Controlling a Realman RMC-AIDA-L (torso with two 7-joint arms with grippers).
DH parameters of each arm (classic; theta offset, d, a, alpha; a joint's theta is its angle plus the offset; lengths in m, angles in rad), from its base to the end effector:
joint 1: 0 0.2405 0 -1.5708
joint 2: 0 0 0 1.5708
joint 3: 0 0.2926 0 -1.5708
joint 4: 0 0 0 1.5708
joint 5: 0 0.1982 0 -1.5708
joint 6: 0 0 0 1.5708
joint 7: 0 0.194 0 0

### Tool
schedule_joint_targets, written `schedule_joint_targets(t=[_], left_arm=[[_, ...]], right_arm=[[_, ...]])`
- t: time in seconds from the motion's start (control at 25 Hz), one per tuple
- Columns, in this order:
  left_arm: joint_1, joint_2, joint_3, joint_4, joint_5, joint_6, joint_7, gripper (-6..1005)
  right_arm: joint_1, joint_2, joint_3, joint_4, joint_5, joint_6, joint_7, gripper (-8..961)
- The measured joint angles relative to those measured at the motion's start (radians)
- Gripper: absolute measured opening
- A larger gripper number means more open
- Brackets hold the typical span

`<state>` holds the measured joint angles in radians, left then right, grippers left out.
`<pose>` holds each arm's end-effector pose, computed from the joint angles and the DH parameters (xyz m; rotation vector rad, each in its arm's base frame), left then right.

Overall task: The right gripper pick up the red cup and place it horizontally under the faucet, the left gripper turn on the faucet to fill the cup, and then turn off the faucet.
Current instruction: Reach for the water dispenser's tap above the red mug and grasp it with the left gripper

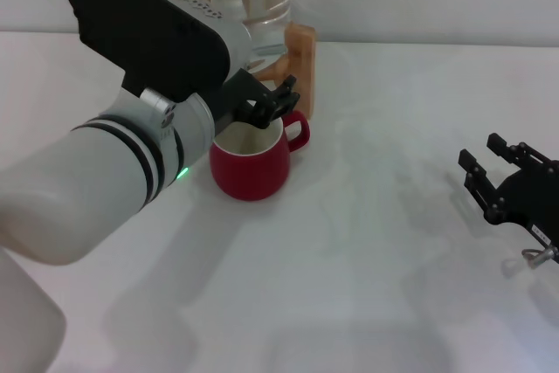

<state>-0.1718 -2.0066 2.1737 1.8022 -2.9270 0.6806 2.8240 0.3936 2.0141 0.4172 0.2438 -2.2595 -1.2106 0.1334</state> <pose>-0.1617 0.3499 -0.0675 -2.0943 -0.4568 -0.1537 0.3188 0.3485 -0.0783 -1.9778 0.3813 0.6989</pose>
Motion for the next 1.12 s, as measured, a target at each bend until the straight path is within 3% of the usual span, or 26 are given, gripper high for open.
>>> schedule_joint_targets(t=[1.12], left_arm=[[0.008,0.006,-0.057,-0.016,0.003,-0.034,0.001,857]], right_arm=[[0.001,0.0,0.0,0.0,0.0,0.003,0.0,405]])
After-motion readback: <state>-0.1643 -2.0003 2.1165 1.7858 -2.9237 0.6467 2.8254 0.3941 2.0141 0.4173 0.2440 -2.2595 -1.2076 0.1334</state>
